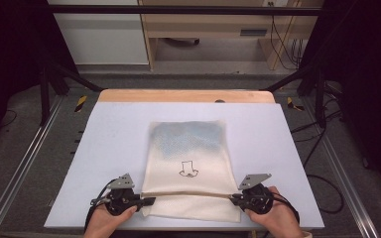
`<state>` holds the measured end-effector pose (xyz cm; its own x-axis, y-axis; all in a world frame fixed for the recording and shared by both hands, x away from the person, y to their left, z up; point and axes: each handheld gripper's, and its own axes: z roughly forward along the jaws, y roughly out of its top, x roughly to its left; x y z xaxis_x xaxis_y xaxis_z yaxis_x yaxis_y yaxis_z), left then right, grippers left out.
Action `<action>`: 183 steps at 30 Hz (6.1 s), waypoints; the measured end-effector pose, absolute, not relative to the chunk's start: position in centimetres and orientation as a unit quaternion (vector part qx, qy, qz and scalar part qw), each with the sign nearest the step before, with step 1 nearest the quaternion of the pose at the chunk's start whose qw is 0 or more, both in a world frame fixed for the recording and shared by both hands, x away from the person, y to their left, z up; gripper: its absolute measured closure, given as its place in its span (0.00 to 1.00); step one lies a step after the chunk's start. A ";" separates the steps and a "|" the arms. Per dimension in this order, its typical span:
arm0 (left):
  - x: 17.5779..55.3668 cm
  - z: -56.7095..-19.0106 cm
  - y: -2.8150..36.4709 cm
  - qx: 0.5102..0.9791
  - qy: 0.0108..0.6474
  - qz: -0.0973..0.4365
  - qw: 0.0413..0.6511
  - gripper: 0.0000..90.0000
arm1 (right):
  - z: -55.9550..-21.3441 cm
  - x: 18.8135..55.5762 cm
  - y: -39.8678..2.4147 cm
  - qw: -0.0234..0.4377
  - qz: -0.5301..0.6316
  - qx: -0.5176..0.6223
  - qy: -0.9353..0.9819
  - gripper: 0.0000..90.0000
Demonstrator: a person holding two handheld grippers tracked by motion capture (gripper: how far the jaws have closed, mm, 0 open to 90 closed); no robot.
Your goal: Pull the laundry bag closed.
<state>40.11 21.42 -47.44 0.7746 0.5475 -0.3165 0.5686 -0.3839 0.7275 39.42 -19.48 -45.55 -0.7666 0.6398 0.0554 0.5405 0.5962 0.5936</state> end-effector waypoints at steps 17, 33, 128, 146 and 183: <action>40.1 -47.4 21.5 0.832 0.335 -0.011 0.442 0.93 | -45.7 39.4 -20.0 0.083 0.304 0.332 0.889 0.91; 40.1 -47.3 21.5 0.832 0.335 -0.011 0.442 0.93 | -45.7 39.2 -20.2 0.082 0.307 0.338 0.886 0.91; 46.7 -36.7 24.4 0.835 0.366 0.174 0.372 0.06 | -36.2 47.4 -15.1 0.205 0.364 0.410 0.810 0.08; 47.1 -36.8 27.9 0.816 0.391 0.203 0.375 0.06 | -36.8 47.9 -18.8 0.224 0.360 0.448 0.787 0.10; 48.1 -40.7 33.8 0.779 0.443 0.235 0.377 0.06 | -42.1 48.9 -25.4 0.239 0.336 0.525 0.744 0.10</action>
